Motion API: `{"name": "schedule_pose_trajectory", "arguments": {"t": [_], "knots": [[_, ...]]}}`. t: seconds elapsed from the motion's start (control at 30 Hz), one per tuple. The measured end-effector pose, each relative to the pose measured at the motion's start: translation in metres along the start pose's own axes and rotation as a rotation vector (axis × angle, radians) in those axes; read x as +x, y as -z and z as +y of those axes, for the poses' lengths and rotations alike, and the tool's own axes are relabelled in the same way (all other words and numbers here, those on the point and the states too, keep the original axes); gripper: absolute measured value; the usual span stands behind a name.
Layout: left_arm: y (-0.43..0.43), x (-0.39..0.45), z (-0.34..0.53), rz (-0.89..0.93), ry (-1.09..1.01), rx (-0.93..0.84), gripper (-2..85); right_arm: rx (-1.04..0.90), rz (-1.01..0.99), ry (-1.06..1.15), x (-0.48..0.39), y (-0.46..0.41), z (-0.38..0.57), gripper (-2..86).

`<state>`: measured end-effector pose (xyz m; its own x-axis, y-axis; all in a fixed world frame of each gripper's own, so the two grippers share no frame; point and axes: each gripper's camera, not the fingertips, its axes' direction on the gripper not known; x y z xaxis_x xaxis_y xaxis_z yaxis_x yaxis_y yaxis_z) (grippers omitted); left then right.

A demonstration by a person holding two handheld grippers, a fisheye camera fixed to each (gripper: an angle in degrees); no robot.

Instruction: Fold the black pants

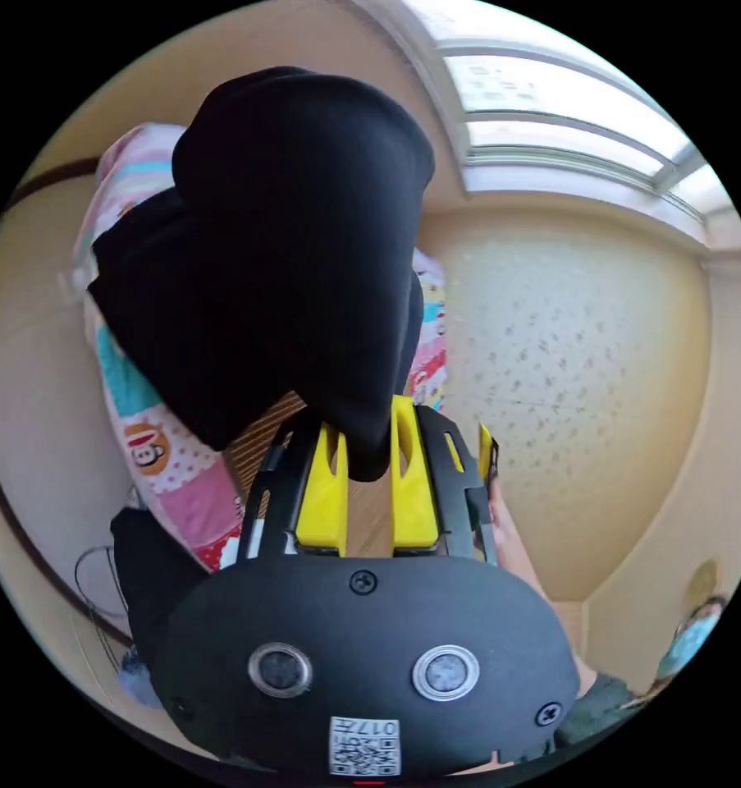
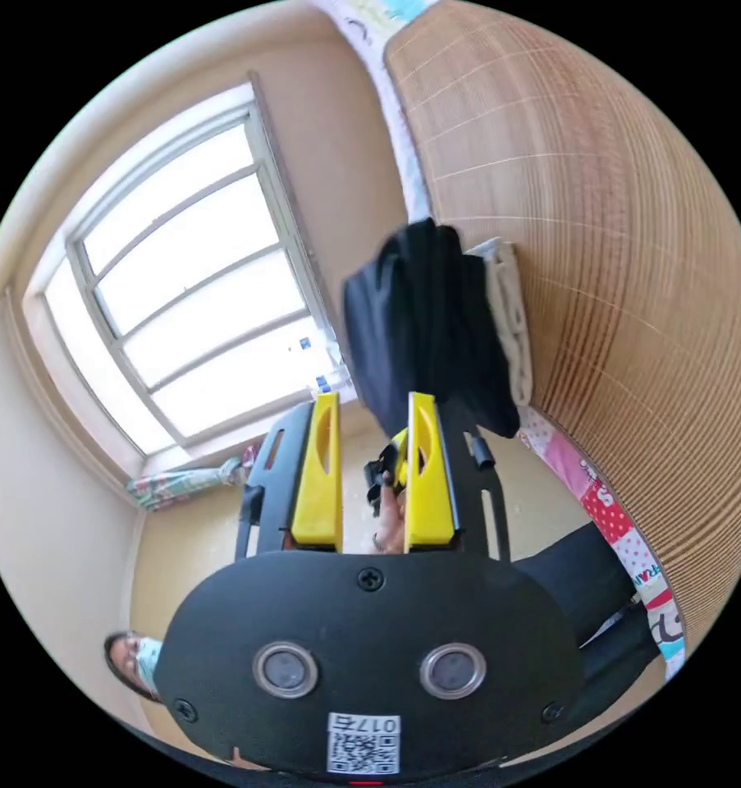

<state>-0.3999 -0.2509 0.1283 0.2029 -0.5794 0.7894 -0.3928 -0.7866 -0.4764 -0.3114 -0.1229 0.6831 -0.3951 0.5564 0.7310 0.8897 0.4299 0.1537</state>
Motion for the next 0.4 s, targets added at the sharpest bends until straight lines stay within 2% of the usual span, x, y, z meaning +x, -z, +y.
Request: {"name": "schedule_pose_trajectory", "arguments": {"t": [0.03, 0.1, 0.17, 0.2, 0.23, 0.33, 0.4], "knots": [[-0.009, -0.032, -0.011, -0.049, 0.114, -0.048, 7.7, 0.031, -0.066, -0.018, 0.035, 0.025, 0.012, 6.7], [-0.013, -0.067, -0.017, 0.026, 0.208, -0.066, 7.6, 0.090, -0.198, -0.048, 0.097, 0.067, 0.042, 3.8], [-0.018, -0.082, -0.017, 0.155, 0.192, -0.099, 7.9, 0.269, -0.413, -0.074, 0.183, 0.135, 0.111, 2.1], [-0.018, -0.082, -0.016, 0.163, 0.164, -0.110, 8.0, 0.336, -0.449, -0.089, 0.202, 0.152, 0.134, 1.9], [-0.019, -0.081, -0.013, 0.166, 0.125, -0.137, 8.3, 0.489, -0.489, -0.130, 0.238, 0.185, 0.186, 1.4], [-0.022, -0.098, 0.001, 0.187, 0.170, -0.218, 8.1, 0.856, -0.465, -0.225, 0.297, 0.243, 0.334, 0.8], [-0.023, -0.122, 0.016, 0.157, 0.303, -0.262, 5.1, 1.025, -0.429, -0.304, 0.318, 0.251, 0.418, 0.7]]}}
